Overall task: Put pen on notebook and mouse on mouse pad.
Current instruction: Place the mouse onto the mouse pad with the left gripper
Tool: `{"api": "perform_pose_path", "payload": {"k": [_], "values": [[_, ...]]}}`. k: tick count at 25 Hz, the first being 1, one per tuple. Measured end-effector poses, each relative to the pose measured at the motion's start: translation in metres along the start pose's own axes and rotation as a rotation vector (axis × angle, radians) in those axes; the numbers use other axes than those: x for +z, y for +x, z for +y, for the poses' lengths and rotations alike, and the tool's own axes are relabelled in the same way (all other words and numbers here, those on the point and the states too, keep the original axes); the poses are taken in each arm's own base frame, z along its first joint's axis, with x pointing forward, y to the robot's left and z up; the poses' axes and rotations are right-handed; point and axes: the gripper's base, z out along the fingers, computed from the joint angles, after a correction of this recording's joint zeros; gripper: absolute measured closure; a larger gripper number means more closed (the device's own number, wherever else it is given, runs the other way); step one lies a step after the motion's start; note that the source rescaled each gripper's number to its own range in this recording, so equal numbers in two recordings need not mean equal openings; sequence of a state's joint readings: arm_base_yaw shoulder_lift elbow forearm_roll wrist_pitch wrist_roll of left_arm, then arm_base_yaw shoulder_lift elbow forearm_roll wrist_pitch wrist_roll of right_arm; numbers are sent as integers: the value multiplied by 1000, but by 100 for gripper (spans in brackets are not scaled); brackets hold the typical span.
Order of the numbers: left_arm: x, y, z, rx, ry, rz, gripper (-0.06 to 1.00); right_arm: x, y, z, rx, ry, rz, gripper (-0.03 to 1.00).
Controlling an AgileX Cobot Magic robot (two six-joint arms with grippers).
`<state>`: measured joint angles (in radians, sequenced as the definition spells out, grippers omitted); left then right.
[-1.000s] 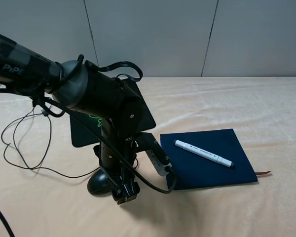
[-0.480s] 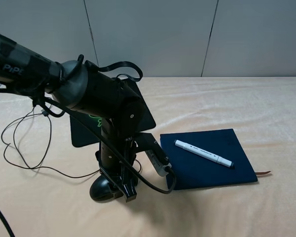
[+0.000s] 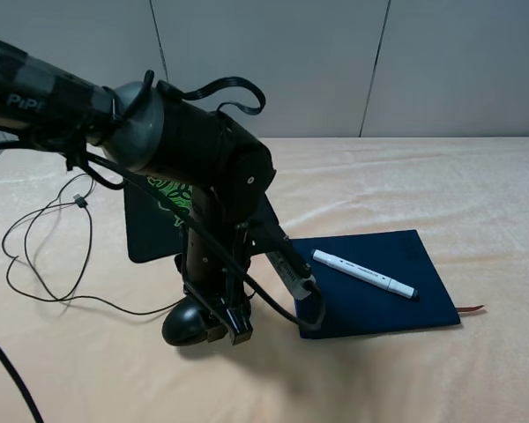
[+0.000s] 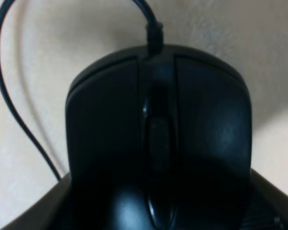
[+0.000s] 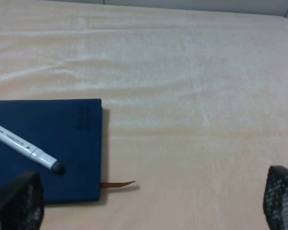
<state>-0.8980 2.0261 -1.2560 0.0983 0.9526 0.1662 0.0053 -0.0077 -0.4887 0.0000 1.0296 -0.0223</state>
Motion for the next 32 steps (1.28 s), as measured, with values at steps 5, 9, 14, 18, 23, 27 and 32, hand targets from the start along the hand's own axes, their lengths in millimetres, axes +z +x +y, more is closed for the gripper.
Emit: {"api": "perform_pose_path", "payload": {"k": [5,9,14,18,23,27,32], "values": [[-18,-5,2,-4,0,10,94,0,0,0,0,0,0,-3],[-32,-9,4,-7,-2,13,94,0,0,0,0,0,0,-3],[-49,-14,9,-1,-40,2,94,0,0,0,0,0,0,-3],[-61,-19,14,4,-86,-36,94,0,0,0,0,0,0,-3],[-78,-24,25,-24,-98,-99,94,0,0,0,0,0,0,-3],[-87,-20,55,-100,-97,-136,94,0,0,0,0,0,0,-3],[-94,-5,105,-233,-93,-170,94,0,0,0,0,0,0,-3]]}}
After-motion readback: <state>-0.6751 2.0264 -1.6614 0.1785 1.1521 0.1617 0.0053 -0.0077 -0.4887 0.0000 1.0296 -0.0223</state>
